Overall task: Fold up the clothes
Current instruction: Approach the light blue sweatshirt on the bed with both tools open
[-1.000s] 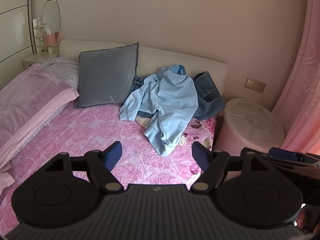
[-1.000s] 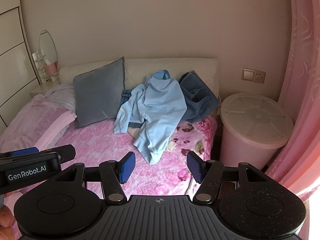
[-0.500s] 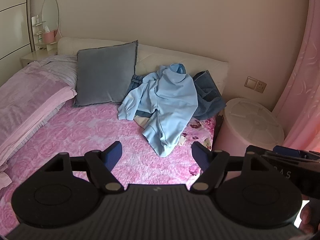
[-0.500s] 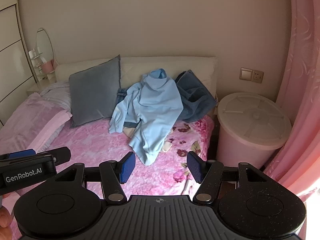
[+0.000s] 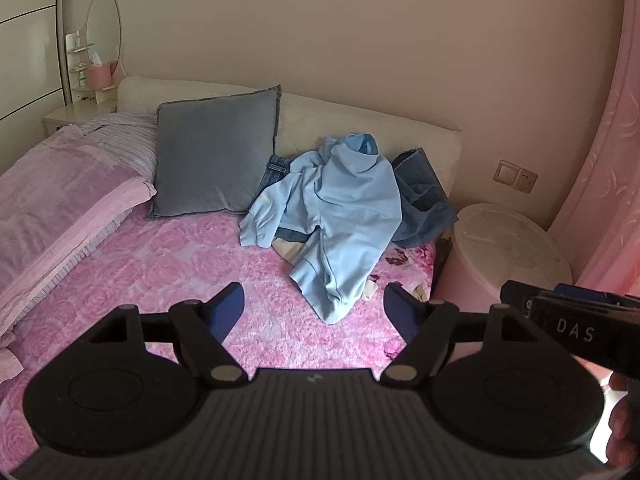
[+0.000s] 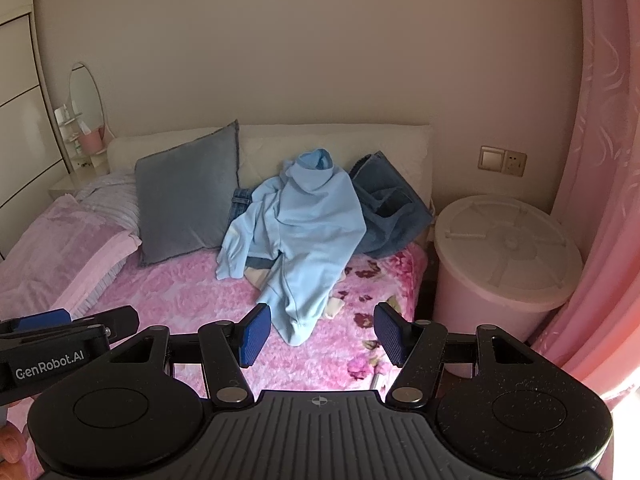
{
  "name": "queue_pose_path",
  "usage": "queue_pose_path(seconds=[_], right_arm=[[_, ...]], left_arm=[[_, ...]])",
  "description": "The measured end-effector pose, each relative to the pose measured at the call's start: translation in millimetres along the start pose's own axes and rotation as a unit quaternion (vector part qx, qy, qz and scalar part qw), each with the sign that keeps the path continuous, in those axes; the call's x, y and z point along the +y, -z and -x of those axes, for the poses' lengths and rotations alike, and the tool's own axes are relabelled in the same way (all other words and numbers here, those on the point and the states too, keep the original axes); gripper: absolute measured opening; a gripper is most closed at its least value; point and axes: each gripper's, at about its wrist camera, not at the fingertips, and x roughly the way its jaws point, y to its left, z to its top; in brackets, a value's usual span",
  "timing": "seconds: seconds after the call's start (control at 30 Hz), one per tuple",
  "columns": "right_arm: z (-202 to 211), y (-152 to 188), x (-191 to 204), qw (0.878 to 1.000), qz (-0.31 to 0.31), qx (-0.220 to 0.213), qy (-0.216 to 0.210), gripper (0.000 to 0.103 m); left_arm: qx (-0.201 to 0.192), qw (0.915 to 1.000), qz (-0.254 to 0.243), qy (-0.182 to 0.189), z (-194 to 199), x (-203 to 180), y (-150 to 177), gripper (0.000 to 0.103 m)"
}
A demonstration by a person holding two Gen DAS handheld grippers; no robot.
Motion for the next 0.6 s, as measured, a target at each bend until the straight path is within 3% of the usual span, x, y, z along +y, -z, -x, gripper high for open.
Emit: queue_pose_path(seconds=[0.6], right_arm=[[-24.1, -10.7, -1.1, 1.000, 0.004, 0.007, -0.013, 0.061]], left_arm=[[0.000, 0.9996, 0.010, -0.026, -16.7, 6.2, -10.2, 0.074]])
